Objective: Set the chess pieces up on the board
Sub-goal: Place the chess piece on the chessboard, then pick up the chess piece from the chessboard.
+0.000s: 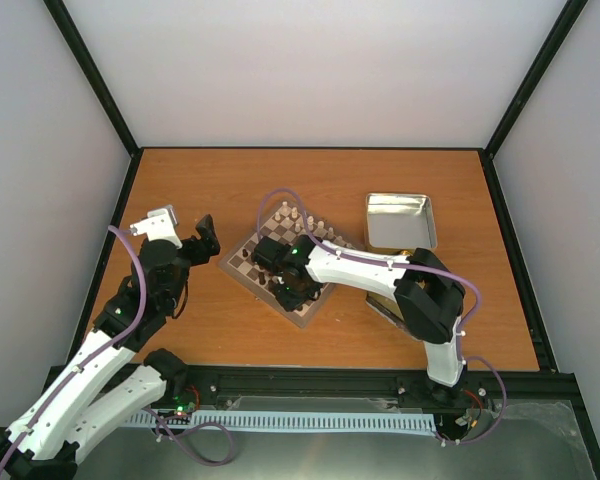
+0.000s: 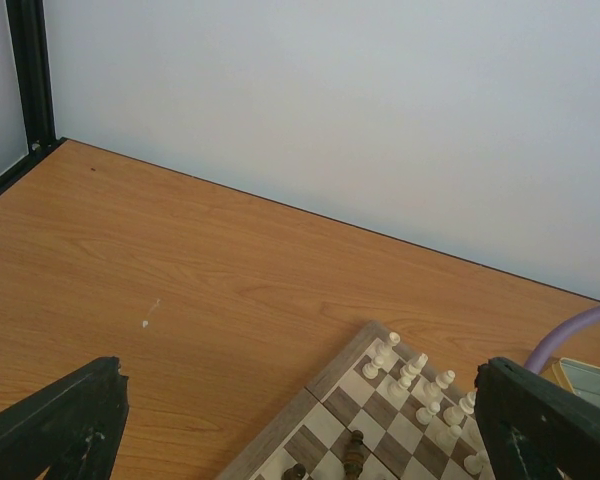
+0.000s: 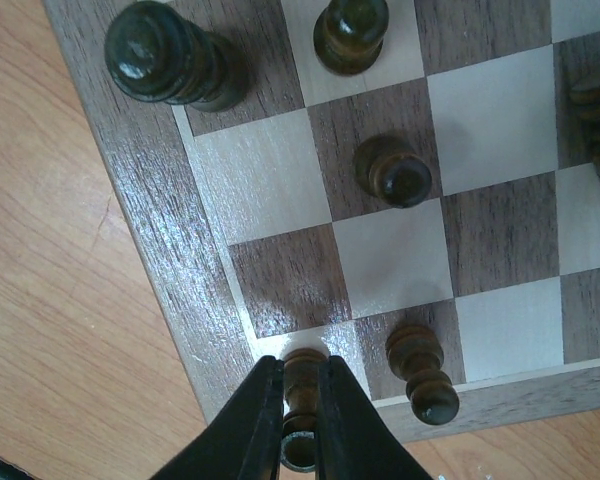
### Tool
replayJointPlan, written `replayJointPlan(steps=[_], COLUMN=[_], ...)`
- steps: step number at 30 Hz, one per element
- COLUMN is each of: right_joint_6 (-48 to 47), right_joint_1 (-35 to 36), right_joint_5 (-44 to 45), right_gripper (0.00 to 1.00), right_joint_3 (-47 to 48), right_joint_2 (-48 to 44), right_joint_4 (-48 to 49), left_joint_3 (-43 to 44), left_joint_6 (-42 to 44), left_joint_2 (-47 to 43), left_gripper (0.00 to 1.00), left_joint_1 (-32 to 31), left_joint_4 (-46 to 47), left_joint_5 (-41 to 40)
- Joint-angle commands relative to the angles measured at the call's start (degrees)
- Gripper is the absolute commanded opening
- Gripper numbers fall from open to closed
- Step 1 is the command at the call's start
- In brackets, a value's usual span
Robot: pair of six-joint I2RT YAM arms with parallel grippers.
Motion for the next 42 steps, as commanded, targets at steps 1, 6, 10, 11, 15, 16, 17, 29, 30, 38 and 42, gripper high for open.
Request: replayJointPlan(steps=[1, 6, 10, 11, 15, 16, 17, 29, 30, 38, 42], right_joint_6=[-0.6, -0.5, 0.0, 0.3, 1.9, 2.3, 2.6, 0.8, -0.3, -10.6, -14.3], right_joint_1=[0.1, 0.1, 0.1, 0.1, -0.4, -0.6, -0.9, -8.5, -9.3, -12.1, -12.3], right_joint_5=[0.7, -0.9, -0.5, 0.0, 1.2, 1.5, 1.7, 6.3, 5.7, -0.2, -1.9], right_gripper=[0.12, 0.12, 0.2, 0.23, 0.31, 0.31, 0.31, 0.3, 0.31, 0.35, 0.36], right_joint_3=[-0.4, -0.1, 0.8, 1.4, 3.9, 4.2, 4.3, -5.1, -5.7, -8.8, -8.3], right_joint_2=[0.5, 0.7, 0.3, 0.0, -1.8, -2.2, -2.7, -6.5, -6.2, -3.9, -2.7], right_joint_4=[-1.5, -1.3, -1.6, -1.6, 0.4, 1.3, 2.3, 11.3, 11.9, 17.7, 19.3], left_joint_3=[0.2, 0.2, 0.2, 0.2, 0.4, 0.4, 0.5, 0.5, 0.5, 0.6, 0.9], left_joint_6=[1.0, 1.0, 1.1, 1.1, 1.1, 1.2, 1.2, 1.4, 1.5, 1.7, 1.9], left_joint_2=[-0.1, -0.2, -0.3, -0.3, -0.1, -0.1, -0.1, -0.1, 0.0, 0.3, 0.7], left_gripper=[0.96, 0.96, 0.96, 0.96, 0.96, 0.96, 0.96, 0.96, 0.96, 0.96, 0.96], left_joint_1=[0.3, 0.2, 0.2, 0.2, 0.3, 0.3, 0.3, 0.3, 0.2, 0.3, 0.3], left_joint_4=[0.6, 0.4, 0.5, 0.5, 0.5, 0.5, 0.4, 0.4, 0.5, 0.5, 0.4], left_joint_5=[0.0, 0.0, -0.1, -0.1, -0.1, -0.1, -0.1, 0.2, 0.4, 0.5, 0.4])
